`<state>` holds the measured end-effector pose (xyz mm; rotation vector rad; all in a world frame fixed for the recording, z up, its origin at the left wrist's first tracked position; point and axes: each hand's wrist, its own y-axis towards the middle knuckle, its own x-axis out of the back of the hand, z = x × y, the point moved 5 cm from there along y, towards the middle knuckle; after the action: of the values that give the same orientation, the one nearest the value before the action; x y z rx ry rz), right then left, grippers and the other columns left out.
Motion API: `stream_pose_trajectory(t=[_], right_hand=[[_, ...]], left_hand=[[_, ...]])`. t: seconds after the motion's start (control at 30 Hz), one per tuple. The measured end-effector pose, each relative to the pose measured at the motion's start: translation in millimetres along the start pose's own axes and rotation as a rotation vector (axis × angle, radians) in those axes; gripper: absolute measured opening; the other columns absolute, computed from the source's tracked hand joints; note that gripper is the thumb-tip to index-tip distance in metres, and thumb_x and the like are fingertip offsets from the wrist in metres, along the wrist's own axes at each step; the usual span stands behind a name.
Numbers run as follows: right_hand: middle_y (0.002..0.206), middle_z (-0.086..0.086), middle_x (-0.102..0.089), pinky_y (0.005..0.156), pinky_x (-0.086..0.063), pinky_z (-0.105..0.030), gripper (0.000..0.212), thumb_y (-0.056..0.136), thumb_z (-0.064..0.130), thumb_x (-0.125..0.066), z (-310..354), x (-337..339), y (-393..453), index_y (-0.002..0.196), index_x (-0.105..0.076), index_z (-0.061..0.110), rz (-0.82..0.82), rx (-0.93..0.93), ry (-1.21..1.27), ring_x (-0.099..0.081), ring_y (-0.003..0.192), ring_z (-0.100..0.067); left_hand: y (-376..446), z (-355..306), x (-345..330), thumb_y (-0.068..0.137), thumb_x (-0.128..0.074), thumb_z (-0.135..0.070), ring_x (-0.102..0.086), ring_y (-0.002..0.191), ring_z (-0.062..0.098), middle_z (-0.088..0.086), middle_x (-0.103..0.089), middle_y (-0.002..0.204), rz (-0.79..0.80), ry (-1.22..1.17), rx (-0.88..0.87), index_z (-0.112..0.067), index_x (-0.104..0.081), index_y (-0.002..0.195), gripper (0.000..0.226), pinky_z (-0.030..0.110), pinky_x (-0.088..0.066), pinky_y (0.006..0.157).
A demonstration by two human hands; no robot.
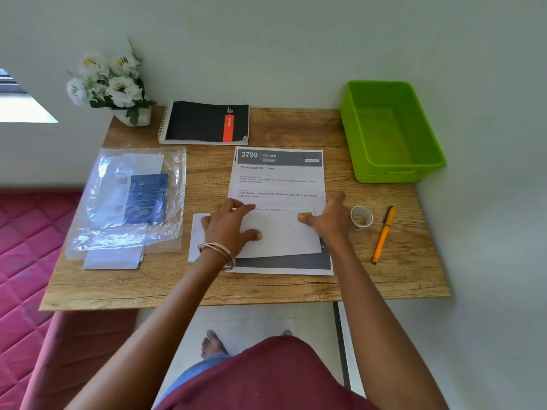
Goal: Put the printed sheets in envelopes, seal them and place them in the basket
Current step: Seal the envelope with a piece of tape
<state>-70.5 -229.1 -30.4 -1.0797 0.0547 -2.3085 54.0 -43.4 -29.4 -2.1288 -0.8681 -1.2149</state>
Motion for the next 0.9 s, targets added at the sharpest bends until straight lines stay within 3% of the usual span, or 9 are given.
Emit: stream_pose_trajectory(t=[0.1,0.27,0.33,0.43,0.6,0.7,0.83,0.9], right_hand=[[0.119,-0.021,-0.06,0.082,-0.048,-0.039,0.074,0.07,0.024,-0.084,3.1,-3.6,0.5,0.121,-0.036,0.0,0.002,0.029,-0.061,-0.057,0.109,-0.037],[0.118,-0.017,-0.059,0.074,-0.038,-0.029,0.059,0.073,0.024,-0.081,0.0,-6.0,-6.7,0.116,-0.048,0.001,-0.023,0.099,-0.038,-0.056,0.104,-0.031],[0.115,-0.015,-0.059,0.073,-0.038,-0.029,0.052,0.073,0.025,-0.081,-4.2,-8.0,-8.9,0.112,-0.054,0.005,-0.036,0.12,-0.004,-0.055,0.098,-0.027],[0.111,-0.013,-0.056,0.079,-0.047,-0.035,0.048,0.072,0.028,-0.082,-9.2,-8.4,-15.2,0.11,-0.061,0.008,-0.017,0.127,0.13,-0.054,0.1,-0.026],[0.1,-0.007,-0.069,0.07,-0.056,-0.031,0.027,0.077,0.02,-0.077,-1.7,14.5,-33.9,0.098,-0.067,0.005,0.155,0.083,0.519,-0.064,0.09,-0.019],[0.09,-0.001,-0.075,0.062,-0.055,-0.023,0.015,0.081,0.007,-0.072,11.1,33.2,-46.6,0.095,-0.069,0.008,0.227,0.09,0.723,-0.07,0.084,-0.016],[0.081,-0.002,-0.076,0.06,-0.056,-0.025,0.01,0.077,0.0,-0.073,18.1,60.5,-57.4,0.084,-0.07,0.006,0.13,0.06,0.853,-0.072,0.075,-0.014],[0.078,-0.002,-0.075,0.057,-0.055,-0.025,0.007,0.076,0.002,-0.074,16.2,73.1,-59.3,0.081,-0.07,0.006,0.094,0.052,0.87,-0.071,0.072,-0.013]], left_hand=[[-6.8,20.8,3.1,0.071,-0.068,-0.056,-0.03,0.131,0.024,-0.002,-0.04,0.136,0.104,0.278,-0.022,-0.033,-0.036,0.14,0.079,0.054,-0.013,0.109],[-4.4,18.2,7.9,0.068,-0.068,-0.06,-0.032,0.131,0.026,0.001,-0.043,0.131,0.144,0.33,-0.07,-0.037,-0.034,0.138,0.082,0.061,0.006,0.109],[0.1,16.1,11.3,0.068,-0.07,-0.056,-0.034,0.13,0.028,0.002,-0.045,0.13,0.171,0.256,-0.039,-0.038,-0.039,0.134,0.075,0.061,0.003,0.109],[4.6,18.1,26.4,0.075,-0.07,-0.045,-0.045,0.118,0.024,-0.002,-0.056,0.116,0.117,0.116,-0.014,-0.033,-0.058,0.116,0.044,0.054,-0.015,0.108],[3.4,9.1,57.9,0.079,-0.071,-0.031,-0.057,0.095,0.021,-0.001,-0.064,0.1,0.117,-0.149,-0.092,-0.021,-0.069,0.099,0.023,0.038,-0.045,0.088],[-0.7,-13.2,86.9,0.08,-0.07,-0.025,-0.056,0.082,0.012,-0.002,-0.065,0.095,0.116,-0.212,-0.167,-0.017,-0.07,0.098,0.019,0.021,-0.044,0.071],[-0.7,-33.2,110.8,0.079,-0.071,-0.027,-0.06,0.094,0.017,0.0,-0.066,0.105,0.14,-0.319,-0.199,-0.019,-0.07,0.1,0.023,0.031,-0.048,0.082],[-0.1,-38.3,117.9,0.077,-0.073,-0.029,-0.056,0.099,0.017,-0.001,-0.062,0.109,0.065,-0.31,-0.18,-0.021,-0.066,0.108,0.032,0.031,-0.043,0.083]])
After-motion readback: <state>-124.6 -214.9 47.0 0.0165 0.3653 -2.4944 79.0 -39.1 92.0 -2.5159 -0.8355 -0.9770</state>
